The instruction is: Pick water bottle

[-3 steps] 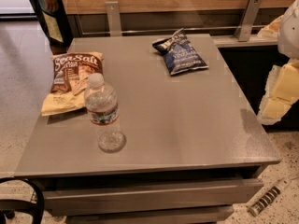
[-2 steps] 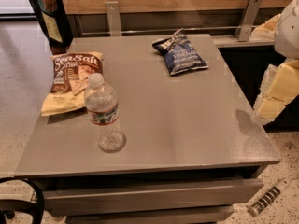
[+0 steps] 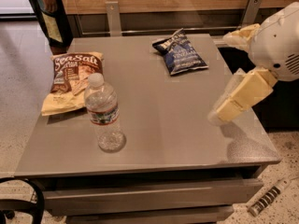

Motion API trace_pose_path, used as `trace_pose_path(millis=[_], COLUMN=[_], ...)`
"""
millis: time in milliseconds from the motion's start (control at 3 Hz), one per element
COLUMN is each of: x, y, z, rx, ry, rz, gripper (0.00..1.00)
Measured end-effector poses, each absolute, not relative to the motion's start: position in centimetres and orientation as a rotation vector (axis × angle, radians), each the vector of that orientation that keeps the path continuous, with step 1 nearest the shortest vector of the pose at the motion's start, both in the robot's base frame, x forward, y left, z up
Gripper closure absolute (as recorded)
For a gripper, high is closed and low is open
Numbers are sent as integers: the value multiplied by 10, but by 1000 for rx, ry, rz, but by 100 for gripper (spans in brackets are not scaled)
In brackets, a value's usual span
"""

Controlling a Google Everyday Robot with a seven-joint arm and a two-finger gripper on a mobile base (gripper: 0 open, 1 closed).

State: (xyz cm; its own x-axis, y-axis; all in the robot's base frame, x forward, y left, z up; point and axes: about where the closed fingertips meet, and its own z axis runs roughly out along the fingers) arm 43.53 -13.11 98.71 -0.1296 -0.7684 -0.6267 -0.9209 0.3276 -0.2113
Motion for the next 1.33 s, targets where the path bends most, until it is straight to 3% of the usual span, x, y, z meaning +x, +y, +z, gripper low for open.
trace_pose_path(millis=[667, 1333], x=[439, 440], y=[-75, -65], z=[977, 985], rx=[-1285, -1254], ry=[1708, 1662], rz=[450, 472], gripper=[0, 0])
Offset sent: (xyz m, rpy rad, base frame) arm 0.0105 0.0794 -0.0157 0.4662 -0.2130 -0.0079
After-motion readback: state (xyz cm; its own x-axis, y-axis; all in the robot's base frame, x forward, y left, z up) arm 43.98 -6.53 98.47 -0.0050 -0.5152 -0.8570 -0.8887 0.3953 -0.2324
